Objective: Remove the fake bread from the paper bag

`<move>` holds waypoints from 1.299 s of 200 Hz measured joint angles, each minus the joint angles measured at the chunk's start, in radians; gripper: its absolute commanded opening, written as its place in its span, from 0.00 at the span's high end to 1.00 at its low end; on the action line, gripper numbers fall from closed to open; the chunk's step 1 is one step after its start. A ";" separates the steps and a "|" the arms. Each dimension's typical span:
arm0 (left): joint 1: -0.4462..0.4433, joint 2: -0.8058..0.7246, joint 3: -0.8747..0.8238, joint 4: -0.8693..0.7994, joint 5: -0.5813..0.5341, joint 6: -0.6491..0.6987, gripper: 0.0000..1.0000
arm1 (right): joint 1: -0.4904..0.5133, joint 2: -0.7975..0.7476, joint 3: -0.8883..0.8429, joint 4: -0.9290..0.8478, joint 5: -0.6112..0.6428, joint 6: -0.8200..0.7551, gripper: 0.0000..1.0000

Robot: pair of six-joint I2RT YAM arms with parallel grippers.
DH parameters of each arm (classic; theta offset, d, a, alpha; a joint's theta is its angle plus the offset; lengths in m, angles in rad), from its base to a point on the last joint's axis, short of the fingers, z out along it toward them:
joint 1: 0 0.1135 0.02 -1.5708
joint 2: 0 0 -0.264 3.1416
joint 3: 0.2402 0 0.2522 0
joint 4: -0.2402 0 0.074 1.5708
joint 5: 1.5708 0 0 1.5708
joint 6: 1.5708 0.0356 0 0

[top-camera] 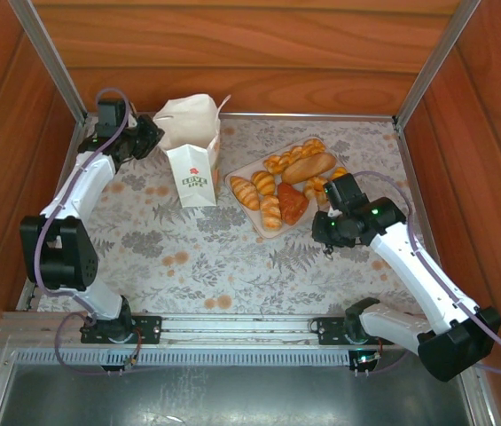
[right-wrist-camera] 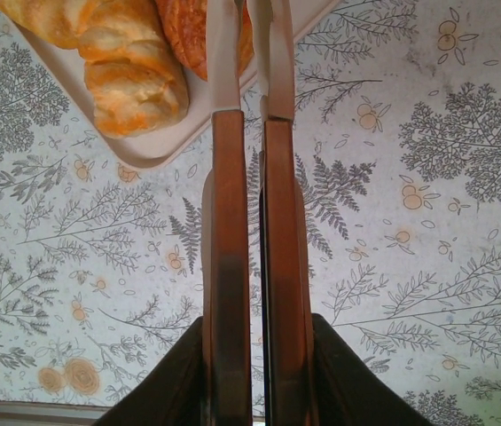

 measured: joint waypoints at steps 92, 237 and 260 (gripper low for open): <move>0.000 -0.030 0.003 0.008 0.015 0.003 0.31 | 0.000 0.010 0.000 0.047 -0.022 0.003 0.71; 0.000 -0.134 -0.091 0.012 0.035 0.008 0.00 | 0.000 0.010 0.014 0.056 -0.022 0.002 0.71; 0.000 -0.131 -0.092 -0.007 0.031 0.020 0.00 | 0.000 0.010 0.018 0.056 -0.021 0.002 0.71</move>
